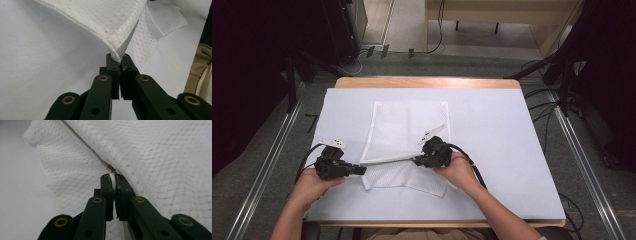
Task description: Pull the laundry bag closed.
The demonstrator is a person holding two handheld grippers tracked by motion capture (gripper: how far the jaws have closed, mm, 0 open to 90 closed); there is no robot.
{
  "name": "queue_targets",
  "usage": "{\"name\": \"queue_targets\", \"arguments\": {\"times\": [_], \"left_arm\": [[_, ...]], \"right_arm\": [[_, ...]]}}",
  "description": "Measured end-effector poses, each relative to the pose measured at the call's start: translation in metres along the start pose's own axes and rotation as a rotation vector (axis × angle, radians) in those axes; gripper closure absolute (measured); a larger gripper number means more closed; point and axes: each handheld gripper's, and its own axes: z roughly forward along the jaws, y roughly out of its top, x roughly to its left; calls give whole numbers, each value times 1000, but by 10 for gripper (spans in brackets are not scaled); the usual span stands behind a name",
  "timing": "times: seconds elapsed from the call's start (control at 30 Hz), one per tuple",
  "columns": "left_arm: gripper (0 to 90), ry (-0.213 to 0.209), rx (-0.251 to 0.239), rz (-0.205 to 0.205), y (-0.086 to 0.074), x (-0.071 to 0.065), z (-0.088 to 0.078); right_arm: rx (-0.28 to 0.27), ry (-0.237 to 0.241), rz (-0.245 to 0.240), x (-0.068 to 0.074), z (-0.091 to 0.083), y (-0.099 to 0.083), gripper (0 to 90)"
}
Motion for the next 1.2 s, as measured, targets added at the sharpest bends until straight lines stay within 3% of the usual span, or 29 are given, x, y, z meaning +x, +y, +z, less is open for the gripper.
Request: {"name": "queue_targets", "arguments": {"times": [0.93,1.2], "left_arm": [[882,1,-1,-6,-1,1,-1],[882,0,0,-4,-2,1,-2]], "right_arm": [[10,-11,25,-9,-22,-17,882],[13,-22,56,-16,-33,-29,882]]}}
